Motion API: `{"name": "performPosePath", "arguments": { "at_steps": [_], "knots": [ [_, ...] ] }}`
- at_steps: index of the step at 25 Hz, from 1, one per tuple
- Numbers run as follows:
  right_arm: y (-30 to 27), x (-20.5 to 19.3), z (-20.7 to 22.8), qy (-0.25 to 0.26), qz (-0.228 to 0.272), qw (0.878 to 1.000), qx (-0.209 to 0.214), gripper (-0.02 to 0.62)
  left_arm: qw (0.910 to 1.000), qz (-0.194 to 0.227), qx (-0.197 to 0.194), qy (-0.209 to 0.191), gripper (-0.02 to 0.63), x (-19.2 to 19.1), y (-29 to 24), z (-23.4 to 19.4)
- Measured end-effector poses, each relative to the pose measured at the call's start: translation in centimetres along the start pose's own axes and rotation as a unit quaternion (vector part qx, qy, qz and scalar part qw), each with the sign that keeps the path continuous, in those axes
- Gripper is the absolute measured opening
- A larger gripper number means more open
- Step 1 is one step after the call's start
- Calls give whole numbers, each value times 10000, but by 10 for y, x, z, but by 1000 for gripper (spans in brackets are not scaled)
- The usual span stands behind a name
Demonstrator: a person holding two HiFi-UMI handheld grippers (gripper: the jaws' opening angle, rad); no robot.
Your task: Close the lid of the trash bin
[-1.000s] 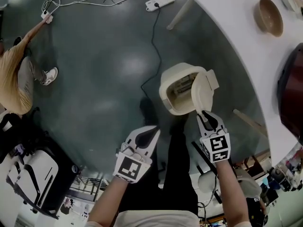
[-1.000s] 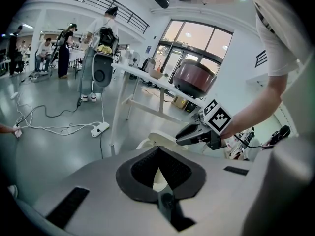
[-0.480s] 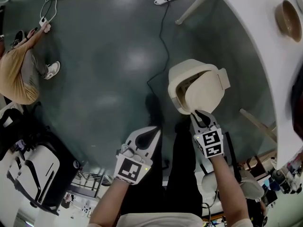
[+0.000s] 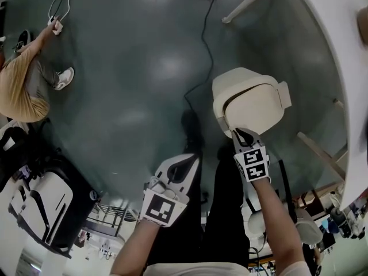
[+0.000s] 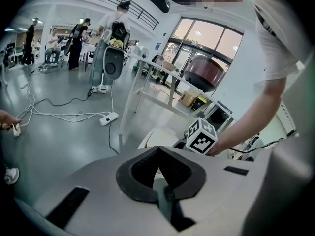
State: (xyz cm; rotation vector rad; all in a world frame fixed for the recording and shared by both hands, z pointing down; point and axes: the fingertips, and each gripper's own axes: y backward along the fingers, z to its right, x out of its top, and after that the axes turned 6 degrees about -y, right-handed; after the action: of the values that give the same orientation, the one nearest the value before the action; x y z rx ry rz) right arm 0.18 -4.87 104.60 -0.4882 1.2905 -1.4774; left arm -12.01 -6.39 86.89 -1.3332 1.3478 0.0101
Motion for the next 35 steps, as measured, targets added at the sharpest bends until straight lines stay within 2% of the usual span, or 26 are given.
{"name": "performPosePath", "arguments": {
  "at_steps": [7,16,20,26,35],
  "knots": [
    [-26,-5,3,33,-230,9995,-227,25,9999,-77,45,62,17,-13,6,-10],
    [-46,-15,13,325,-371,9952,-847,14,9998,-99,68,138,17,-30,3,-16],
    [-39,-11,8,105,-285,9969,-727,14,9999,-38,59,152,17,-23,8,-15],
    [19,29,-10,55,48,9976,-696,13,10000,40,-23,59,17,7,28,-7],
    [169,103,-65,-165,1012,9926,-650,12,9994,274,-110,-165,17,81,101,23]
  ]
}}
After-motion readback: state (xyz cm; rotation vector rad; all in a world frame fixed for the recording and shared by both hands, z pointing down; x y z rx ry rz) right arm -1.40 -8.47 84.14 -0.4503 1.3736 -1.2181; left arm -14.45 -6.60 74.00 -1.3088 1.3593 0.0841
